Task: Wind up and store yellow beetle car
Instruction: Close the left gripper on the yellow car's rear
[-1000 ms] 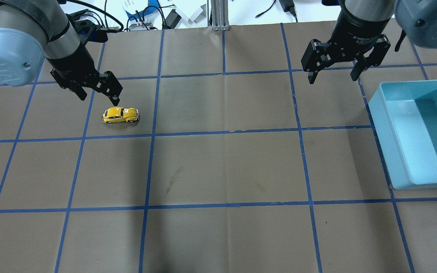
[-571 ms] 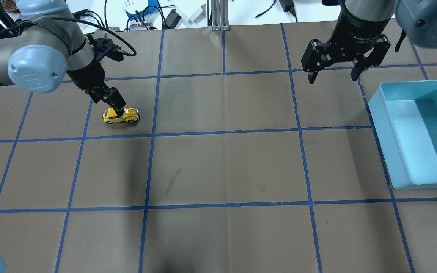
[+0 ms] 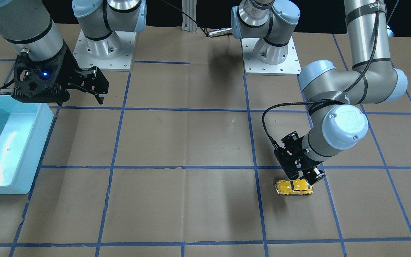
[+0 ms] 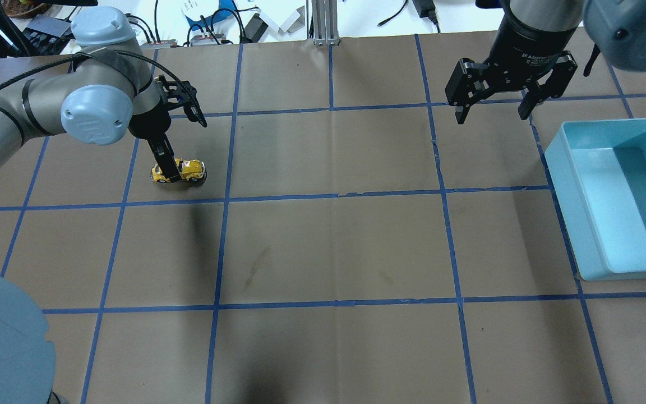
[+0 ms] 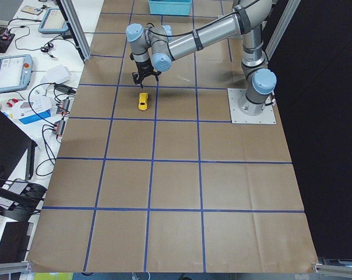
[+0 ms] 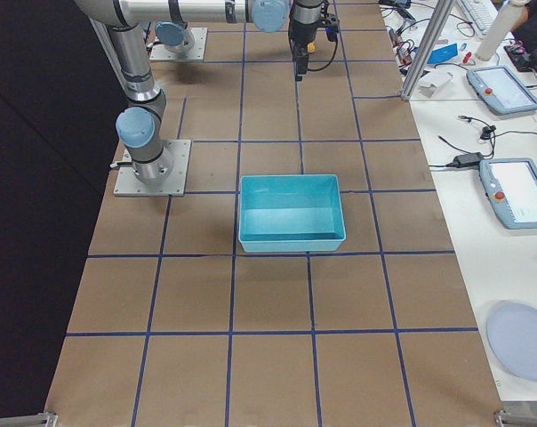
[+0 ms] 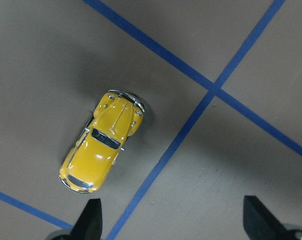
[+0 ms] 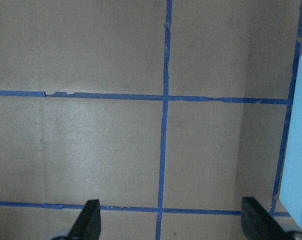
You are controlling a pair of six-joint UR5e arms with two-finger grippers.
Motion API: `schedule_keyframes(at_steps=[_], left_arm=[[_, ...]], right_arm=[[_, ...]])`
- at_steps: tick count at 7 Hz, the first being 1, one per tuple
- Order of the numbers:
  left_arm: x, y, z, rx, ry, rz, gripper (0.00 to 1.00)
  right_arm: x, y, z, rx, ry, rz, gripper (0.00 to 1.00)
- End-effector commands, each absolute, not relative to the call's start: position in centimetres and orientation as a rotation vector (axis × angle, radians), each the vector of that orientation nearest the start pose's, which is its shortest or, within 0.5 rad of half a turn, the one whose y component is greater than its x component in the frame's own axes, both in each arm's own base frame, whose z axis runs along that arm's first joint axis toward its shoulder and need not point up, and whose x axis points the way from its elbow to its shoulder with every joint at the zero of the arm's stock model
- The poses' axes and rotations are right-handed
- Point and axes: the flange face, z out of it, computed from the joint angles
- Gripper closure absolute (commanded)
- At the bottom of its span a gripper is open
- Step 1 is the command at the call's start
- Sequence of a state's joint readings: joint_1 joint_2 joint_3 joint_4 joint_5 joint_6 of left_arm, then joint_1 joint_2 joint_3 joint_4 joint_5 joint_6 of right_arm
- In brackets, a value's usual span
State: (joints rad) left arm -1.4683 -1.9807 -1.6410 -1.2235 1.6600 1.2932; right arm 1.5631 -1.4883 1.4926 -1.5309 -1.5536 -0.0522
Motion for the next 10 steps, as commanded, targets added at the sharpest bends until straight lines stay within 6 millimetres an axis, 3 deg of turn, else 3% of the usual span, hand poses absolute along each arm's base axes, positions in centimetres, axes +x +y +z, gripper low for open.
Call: schedule_keyframes(at_steps=[1, 2, 4, 6, 7, 9, 10], left_arm=[[-7.4, -62.9, 24.5, 2.020, 2.392, 0.206, 0.02], [-7.3, -63.2, 22.6, 2.164, 2.257, 0.196, 0.02], [-7.2, -62.9, 20.1, 2.206, 2.177, 0.220, 0.02], [-6.3, -64.1, 20.6, 2.283, 2.063, 0.190, 0.02], [-6.1, -64.8, 19.0, 2.255, 2.059, 0.165, 0.05], [-5.6, -64.7, 19.4, 2.237, 2.062, 0.151, 0.05], [-4.2, -64.6, 19.7, 2.210, 2.090, 0.151, 0.05]], right_arm=[[13.1, -52.4, 48.0, -0.069, 3.120, 0.069, 0.00], [13.1, -52.4, 48.0, -0.069, 3.120, 0.069, 0.00], [13.1, -52.4, 48.0, -0.069, 3.122, 0.069, 0.00], [13.1, -52.4, 48.0, -0.069, 3.120, 0.069, 0.00], [13.1, -52.4, 48.0, -0.069, 3.120, 0.069, 0.00], [13.1, -52.4, 48.0, -0.069, 3.120, 0.069, 0.00], [13.1, -52.3, 48.0, -0.069, 3.120, 0.071, 0.00]])
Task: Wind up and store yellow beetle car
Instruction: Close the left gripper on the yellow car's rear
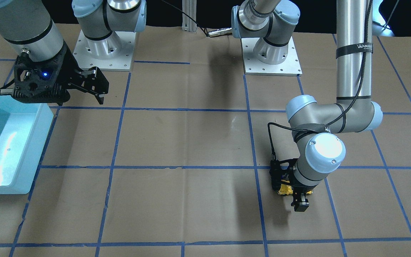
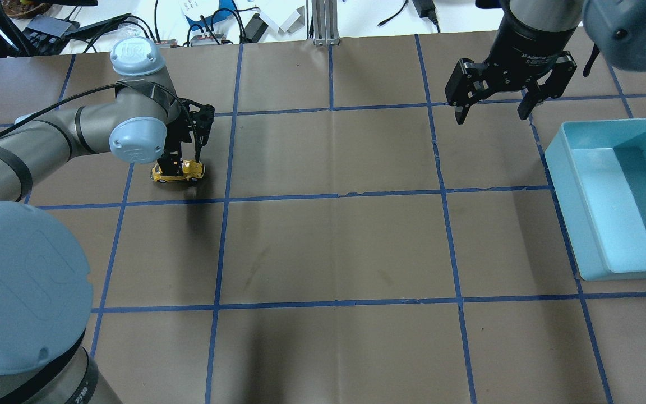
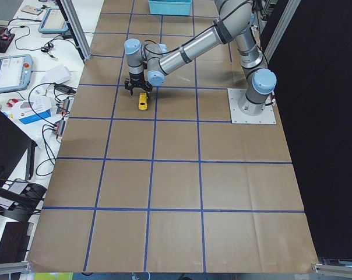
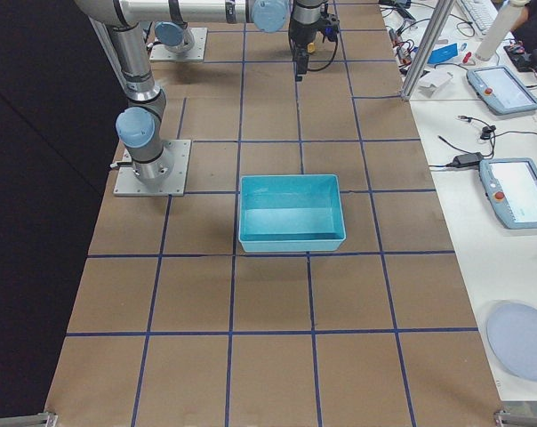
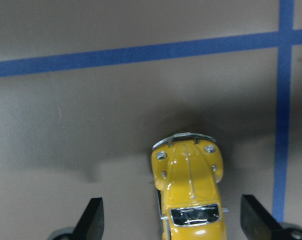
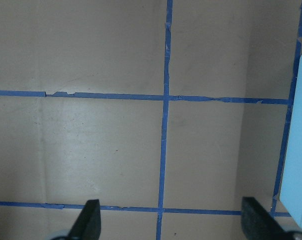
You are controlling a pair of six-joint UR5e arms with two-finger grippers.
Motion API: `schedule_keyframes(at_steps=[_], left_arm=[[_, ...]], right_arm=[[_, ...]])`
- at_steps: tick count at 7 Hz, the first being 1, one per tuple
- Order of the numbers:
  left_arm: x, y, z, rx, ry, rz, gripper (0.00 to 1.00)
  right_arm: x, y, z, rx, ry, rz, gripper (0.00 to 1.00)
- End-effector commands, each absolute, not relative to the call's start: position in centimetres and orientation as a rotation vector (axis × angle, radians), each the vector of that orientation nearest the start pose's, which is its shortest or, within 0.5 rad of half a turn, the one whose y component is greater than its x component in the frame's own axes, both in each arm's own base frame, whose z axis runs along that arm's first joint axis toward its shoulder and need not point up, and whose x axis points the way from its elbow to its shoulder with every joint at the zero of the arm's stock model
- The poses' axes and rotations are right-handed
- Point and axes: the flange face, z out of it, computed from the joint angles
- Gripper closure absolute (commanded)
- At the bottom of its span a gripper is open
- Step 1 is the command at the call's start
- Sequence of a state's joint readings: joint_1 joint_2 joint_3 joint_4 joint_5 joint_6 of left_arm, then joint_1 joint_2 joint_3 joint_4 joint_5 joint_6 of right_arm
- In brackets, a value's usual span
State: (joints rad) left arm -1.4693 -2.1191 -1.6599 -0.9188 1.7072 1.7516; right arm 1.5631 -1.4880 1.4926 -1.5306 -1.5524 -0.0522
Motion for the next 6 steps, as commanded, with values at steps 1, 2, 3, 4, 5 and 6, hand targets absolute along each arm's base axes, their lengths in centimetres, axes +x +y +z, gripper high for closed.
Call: schedule_keyframes(at_steps=[1, 2, 3, 4, 5, 6], left_arm=[[-3.07, -64.16, 19.40, -2.323, -2.232, -0.176, 0.05], [-3.10, -63.99, 19.08, -2.312, -2.231, -0.182, 0.05], [-3.11, -63.95, 18.63, -2.305, -2.230, -0.189, 0.05], [-3.20, -63.87, 18.74, -2.295, -2.241, -0.190, 0.05], [-3.21, -63.87, 18.65, -2.289, -2.245, -0.189, 0.09], [-3.27, -63.90, 18.65, -2.297, -2.233, -0.180, 0.28]], right_arm=[[13.10, -52.34, 48.02, -0.069, 3.122, 0.071, 0.00], [13.11, -52.31, 48.11, -0.069, 3.120, 0.066, 0.00], [13.10, -52.31, 48.11, -0.069, 3.122, 0.066, 0.00], [13.10, -52.35, 48.03, -0.069, 3.122, 0.069, 0.00], [13.10, -52.36, 48.03, -0.069, 3.122, 0.069, 0.00], [13.19, -52.29, 48.11, -0.071, 3.120, 0.066, 0.00]])
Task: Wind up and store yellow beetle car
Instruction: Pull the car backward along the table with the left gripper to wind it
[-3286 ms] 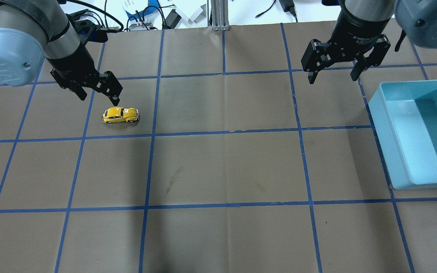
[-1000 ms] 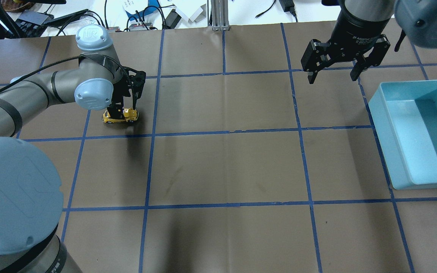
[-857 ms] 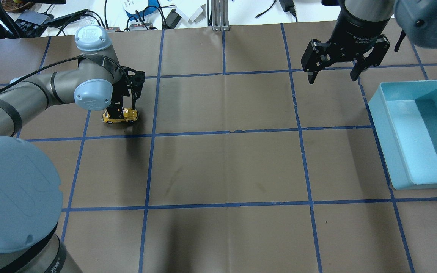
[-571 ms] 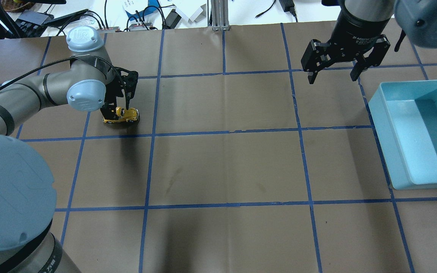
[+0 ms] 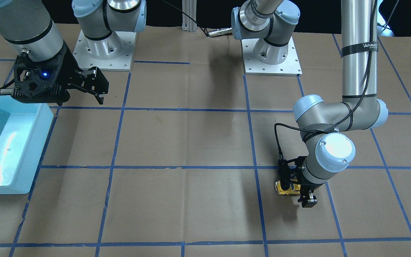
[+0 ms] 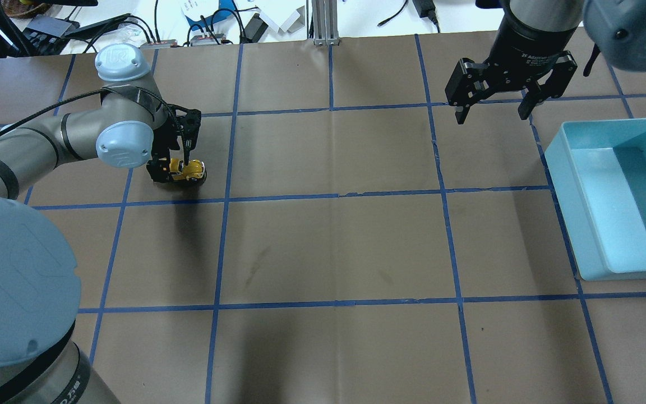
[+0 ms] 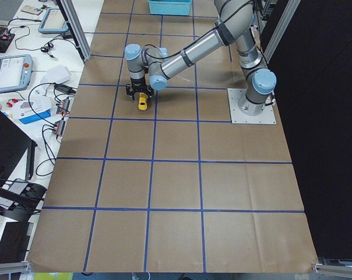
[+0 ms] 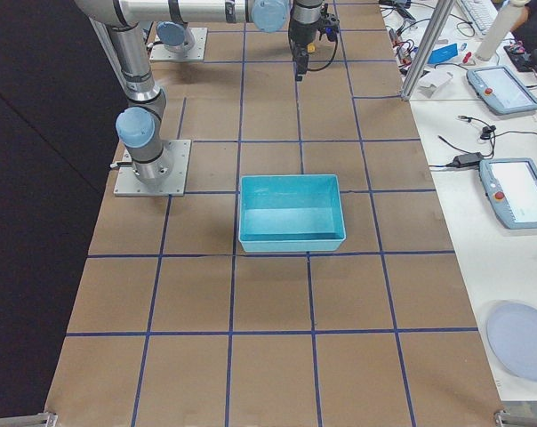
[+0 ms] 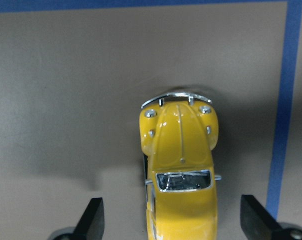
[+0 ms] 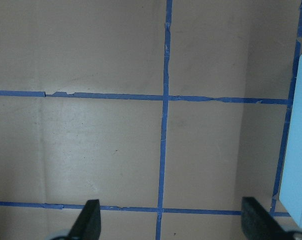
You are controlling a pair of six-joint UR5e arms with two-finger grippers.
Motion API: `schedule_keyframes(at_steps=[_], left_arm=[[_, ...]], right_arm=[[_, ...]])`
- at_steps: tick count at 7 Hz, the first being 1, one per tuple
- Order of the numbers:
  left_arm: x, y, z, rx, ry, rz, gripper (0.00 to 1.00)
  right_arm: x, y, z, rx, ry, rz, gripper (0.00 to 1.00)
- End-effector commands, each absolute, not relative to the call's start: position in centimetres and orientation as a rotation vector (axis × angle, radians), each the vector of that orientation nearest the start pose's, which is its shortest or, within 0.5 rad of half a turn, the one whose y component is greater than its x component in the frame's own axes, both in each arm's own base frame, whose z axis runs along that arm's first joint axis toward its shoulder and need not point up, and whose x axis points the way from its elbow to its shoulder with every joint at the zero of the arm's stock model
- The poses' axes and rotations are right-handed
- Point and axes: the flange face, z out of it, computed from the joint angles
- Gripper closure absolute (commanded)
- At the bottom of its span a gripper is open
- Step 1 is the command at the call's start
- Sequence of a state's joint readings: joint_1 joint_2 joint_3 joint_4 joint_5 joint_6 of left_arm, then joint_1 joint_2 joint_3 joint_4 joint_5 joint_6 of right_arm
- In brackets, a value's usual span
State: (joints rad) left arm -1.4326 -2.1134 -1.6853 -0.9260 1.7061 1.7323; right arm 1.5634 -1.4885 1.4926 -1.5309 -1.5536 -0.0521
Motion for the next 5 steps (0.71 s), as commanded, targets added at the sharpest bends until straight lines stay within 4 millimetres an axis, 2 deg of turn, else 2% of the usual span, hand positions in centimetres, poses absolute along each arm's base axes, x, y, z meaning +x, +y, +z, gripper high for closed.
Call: schedule_keyframes(at_steps=[1, 2, 3, 4, 5], left_arm=[[-3.27, -63.90, 18.65, -2.297, -2.233, -0.180, 0.29], [-3.29, -63.90, 18.65, -2.298, -2.231, -0.178, 0.39], [-3.37, -63.87, 18.92, -2.304, -2.230, -0.178, 0.56], [-3.39, -63.74, 18.88, -2.302, -2.228, -0.180, 0.66], [-3.37, -63.79, 18.95, -2.310, -2.222, -0.181, 0.69]], right_arm=[[13.19, -52.29, 48.11, -0.071, 3.120, 0.066, 0.00], [13.19, -52.33, 48.03, -0.071, 3.120, 0.069, 0.00], [13.18, -52.34, 48.03, -0.071, 3.122, 0.069, 0.00], [13.18, -52.34, 48.03, -0.071, 3.122, 0.069, 0.00], [13.19, -52.34, 48.03, -0.071, 3.120, 0.069, 0.00]])
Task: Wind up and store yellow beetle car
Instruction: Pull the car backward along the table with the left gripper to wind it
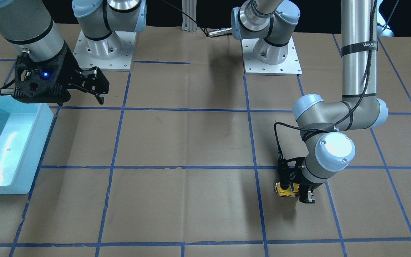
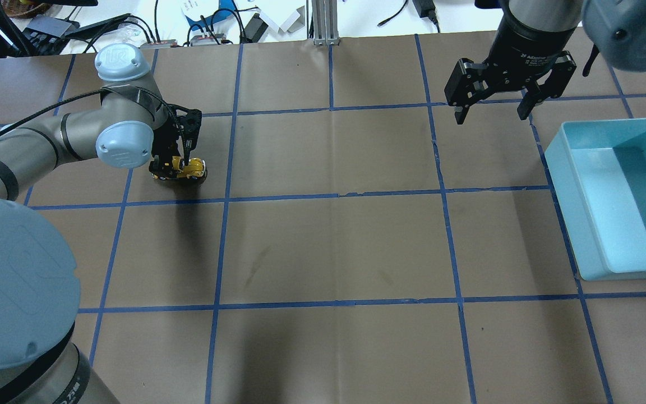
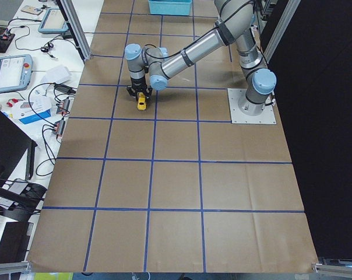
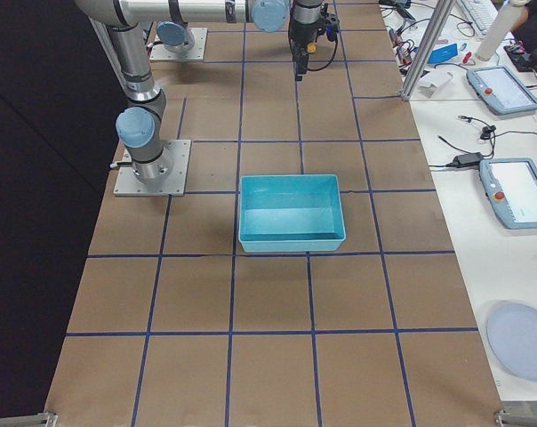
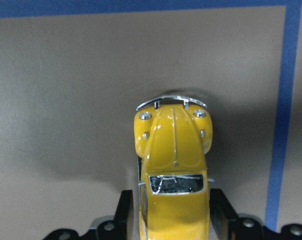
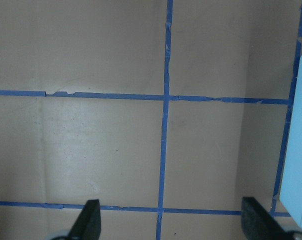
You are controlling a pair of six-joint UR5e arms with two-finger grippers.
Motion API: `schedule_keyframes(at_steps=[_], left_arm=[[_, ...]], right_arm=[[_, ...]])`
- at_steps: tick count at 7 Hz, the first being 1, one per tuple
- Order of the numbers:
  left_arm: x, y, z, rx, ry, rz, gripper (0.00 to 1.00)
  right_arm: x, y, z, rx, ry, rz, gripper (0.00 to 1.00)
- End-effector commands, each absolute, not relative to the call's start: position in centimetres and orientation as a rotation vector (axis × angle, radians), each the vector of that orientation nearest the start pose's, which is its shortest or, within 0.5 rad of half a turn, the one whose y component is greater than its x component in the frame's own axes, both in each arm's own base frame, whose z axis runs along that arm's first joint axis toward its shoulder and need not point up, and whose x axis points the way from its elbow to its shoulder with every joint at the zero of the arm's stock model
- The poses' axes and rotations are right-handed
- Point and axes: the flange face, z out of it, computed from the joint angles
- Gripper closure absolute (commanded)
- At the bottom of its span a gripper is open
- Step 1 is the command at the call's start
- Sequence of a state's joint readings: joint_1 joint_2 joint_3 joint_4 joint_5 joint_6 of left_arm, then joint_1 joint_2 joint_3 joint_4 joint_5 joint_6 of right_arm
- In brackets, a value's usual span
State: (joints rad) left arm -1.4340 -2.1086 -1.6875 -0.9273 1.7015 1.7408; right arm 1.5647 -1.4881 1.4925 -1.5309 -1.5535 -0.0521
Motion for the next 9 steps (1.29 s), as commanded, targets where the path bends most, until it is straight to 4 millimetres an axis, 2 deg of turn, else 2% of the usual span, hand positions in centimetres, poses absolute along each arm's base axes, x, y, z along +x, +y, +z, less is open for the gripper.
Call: schedule_keyframes(at_steps=[1, 6, 8, 9], left_arm=[[-3.2, -63.8, 19.0, -2.322, -2.210, -0.181, 0.75], [-2.2, -64.0, 18.7, -2.368, -2.163, -0.174, 0.77], [1.1, -64.0, 19.0, -2.319, -2.191, -0.131, 0.76], [2.1, -64.0, 18.9, -2.313, -2.172, -0.089, 0.76]], right_arm=[[13.2, -52.3, 48.0, -0.071, 3.122, 0.069, 0.00], [13.1, -52.3, 48.0, -0.069, 3.120, 0.071, 0.00], [13.1, -52.3, 48.0, -0.069, 3.120, 0.071, 0.00], [13.1, -52.3, 48.0, -0.069, 3.120, 0.071, 0.00]])
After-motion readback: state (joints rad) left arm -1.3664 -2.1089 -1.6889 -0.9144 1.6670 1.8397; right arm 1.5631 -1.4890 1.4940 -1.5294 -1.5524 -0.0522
